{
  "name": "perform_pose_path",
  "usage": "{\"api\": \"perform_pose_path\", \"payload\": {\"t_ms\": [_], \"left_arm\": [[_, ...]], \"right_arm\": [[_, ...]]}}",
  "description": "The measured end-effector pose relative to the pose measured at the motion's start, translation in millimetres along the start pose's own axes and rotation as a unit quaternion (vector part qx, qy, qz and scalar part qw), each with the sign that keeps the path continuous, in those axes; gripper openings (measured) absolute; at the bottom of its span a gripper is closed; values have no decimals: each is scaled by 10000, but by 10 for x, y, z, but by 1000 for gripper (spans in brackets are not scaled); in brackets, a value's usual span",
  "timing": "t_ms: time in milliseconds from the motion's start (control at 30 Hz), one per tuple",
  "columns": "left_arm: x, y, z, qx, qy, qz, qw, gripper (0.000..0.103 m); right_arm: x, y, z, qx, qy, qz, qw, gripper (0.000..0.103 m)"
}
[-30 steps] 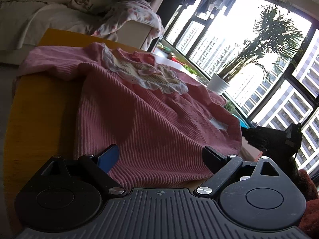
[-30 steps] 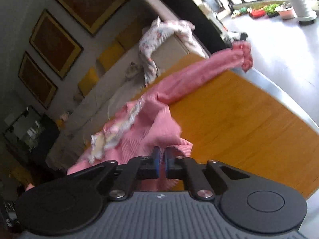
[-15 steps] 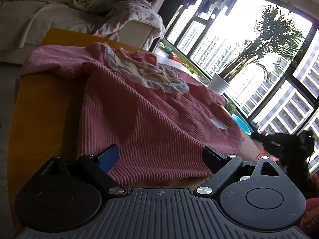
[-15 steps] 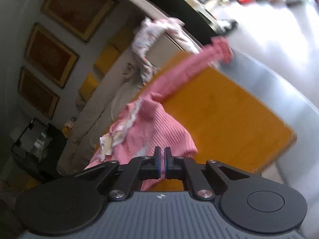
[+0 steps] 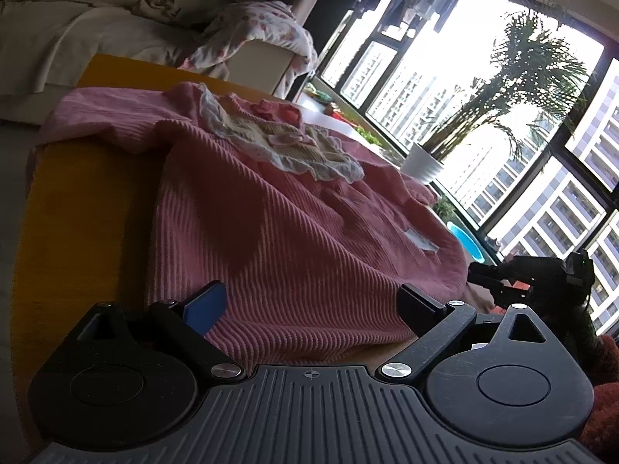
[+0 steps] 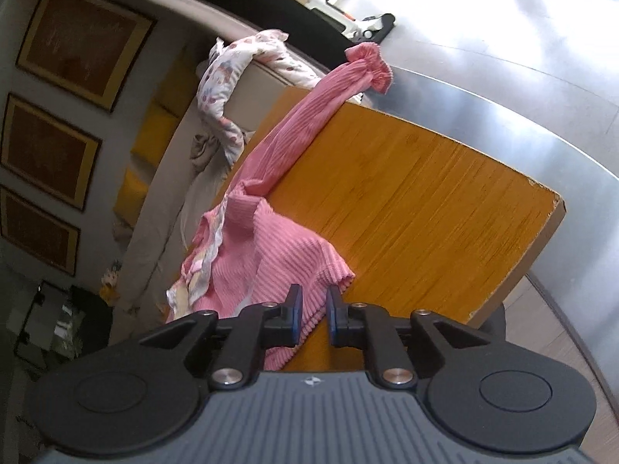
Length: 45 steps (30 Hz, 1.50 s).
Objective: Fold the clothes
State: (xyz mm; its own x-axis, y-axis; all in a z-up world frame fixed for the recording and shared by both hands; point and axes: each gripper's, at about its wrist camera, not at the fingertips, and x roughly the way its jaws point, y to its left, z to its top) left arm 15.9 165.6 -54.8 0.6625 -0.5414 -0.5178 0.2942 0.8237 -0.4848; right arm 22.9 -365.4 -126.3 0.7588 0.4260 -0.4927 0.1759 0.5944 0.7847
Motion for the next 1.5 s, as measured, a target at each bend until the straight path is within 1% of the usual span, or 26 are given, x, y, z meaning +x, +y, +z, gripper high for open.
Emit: {"api": "perform_pose_path", "payload": {"t_ms": [167, 233, 333, 400, 467, 500, 533, 667, 733, 800, 833, 867, 900, 933, 967, 1000, 1067, 1133, 1167, 1200, 1233, 1267, 1300, 1433, 1500], "left_arm": [[-8, 4, -12, -7, -10, -16, 10000, 98], [-10, 0, -17, -16, -14, -15, 10000, 98], [-11, -3, -20, -18, -11, -15, 10000, 98], [-11, -8, -14, -15, -1, -10, 10000, 98], [-11, -15, -13, -4, 7, -4, 10000, 99], [-11, -17, -13, 1, 9, -2, 10000, 99], [-10, -19, -15, 2, 5, -6, 10000, 99], [-11, -16, -19, 8, -11, -13, 10000, 100], [-10, -14, -20, -1, -19, -16, 10000, 100], [-6, -15, -17, 3, -11, -19, 10000, 100], [-4, -17, -14, 15, 2, -16, 10000, 100], [-2, -19, -10, 28, 15, -14, 10000, 100], [0, -21, -7, 41, 28, -11, 10000, 100], [2, -23, -4, 53, 41, -8, 10000, 100], [5, -25, -1, 66, 54, -6, 10000, 100], [7, -28, 2, 82, 65, 2, 9999, 100], [11, -35, 6, 116, 88, 19, 9999, 100], [16, -42, 8, 141, 103, 36, 9998, 101], [18, -46, 8, 147, 105, 44, 9998, 101], [20, -48, 7, 153, 107, 49, 9998, 101], [21, -46, 6, 151, 109, 49, 9998, 101], [21, -45, 6, 146, 109, 49, 9998, 101], [22, -43, 7, 140, 109, 49, 9998, 101], [18, -40, 6, 141, 100, 33, 9998, 101], [16, -35, 6, 134, 97, 21, 9999, 101]], "right_arm": [[90, 31, 28, -44, -212, -8, 9998, 13], [127, 50, 18, -91, -294, 49, 9995, 13], [123, 147, -32, -439, -514, 369, 9970, 15], [82, 222, -53, -655, -641, 701, 9933, 15], [26, 268, -47, -706, -712, 1115, 9887, 15], [10, 296, -43, -713, -723, 1217, 9874, 15], [7, 318, -35, -730, -714, 1216, 9873, 15], [59, 347, -65, -977, -610, 552, 9918, 15], [49, 376, -108, -1366, -557, 108, 9890, 15], [6, 455, -168, -2054, -542, -308, 9767, 15], [-16, 513, -210, -2526, -533, -534, 9646, 15], [-37, 600, -282, -3232, -509, -808, 9415, 15], [-46, 665, -360, -3934, -485, -1050, 9121, 15], [-36, 729, -473, -4712, -437, -1286, 8715, 15], [-21, 794, -595, -5482, -377, -1513, 8217, 15], [-4, 836, -695, -6073, -281, -1611, 7774, 15], [30, 879, -856, -6962, 29, -1574, 7004, 15], [96, 901, -980, -7600, 327, -1499, 6316, 16], [147, 903, -1035, -7868, 380, -1521, 5970, 18], [200, 904, -1088, -8115, 408, -1554, 5618, 18], [236, 905, -1127, -8307, 439, -1580, 5321, 18], [266, 921, -1135, -8439, 501, -1593, 5099, 19], [292, 940, -1129, -8502, 573, -1585, 4987, 19], [354, 1001, -1109, -8620, 782, -1580, 4752, 19], [335, 957, -1119, -8710, 816, -1650, 4556, 19]]}}
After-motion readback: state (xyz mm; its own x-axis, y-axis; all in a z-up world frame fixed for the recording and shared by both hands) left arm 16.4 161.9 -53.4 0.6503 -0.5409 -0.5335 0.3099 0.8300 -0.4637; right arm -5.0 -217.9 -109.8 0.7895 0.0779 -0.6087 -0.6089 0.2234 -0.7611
